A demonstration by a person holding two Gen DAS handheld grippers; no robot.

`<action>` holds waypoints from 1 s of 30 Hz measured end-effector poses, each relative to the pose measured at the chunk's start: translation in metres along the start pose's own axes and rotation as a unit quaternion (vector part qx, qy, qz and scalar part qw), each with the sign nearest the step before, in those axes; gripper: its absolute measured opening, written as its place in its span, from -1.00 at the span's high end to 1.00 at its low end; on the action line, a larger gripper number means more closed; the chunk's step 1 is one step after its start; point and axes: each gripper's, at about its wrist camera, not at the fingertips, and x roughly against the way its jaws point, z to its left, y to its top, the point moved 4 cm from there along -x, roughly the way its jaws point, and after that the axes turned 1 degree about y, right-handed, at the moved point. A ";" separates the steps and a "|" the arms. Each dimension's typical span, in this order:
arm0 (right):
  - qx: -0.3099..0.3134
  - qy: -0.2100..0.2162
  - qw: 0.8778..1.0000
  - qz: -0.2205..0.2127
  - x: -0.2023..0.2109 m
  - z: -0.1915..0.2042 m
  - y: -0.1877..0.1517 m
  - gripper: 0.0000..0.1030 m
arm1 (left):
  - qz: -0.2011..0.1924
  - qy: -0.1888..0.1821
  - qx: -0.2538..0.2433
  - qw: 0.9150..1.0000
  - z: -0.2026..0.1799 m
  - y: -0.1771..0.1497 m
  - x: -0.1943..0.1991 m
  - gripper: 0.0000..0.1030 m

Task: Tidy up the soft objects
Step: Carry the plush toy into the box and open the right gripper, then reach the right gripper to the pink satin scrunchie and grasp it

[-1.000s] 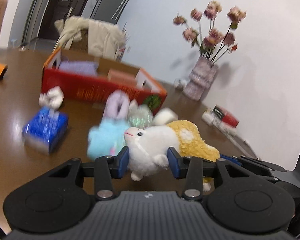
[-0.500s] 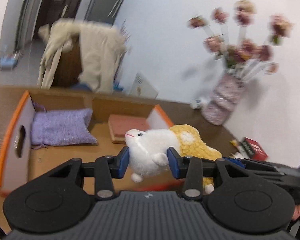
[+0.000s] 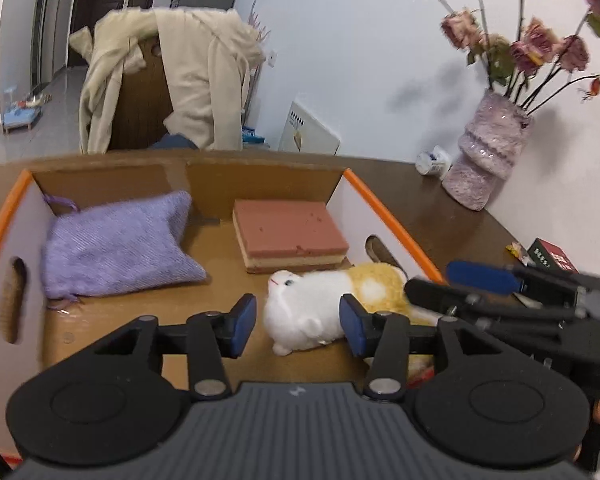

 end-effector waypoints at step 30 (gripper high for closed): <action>0.064 0.108 0.986 -0.107 0.279 0.023 -0.093 -0.83 | -0.205 0.170 -0.027 0.963 -0.017 -0.180 0.345 -1.00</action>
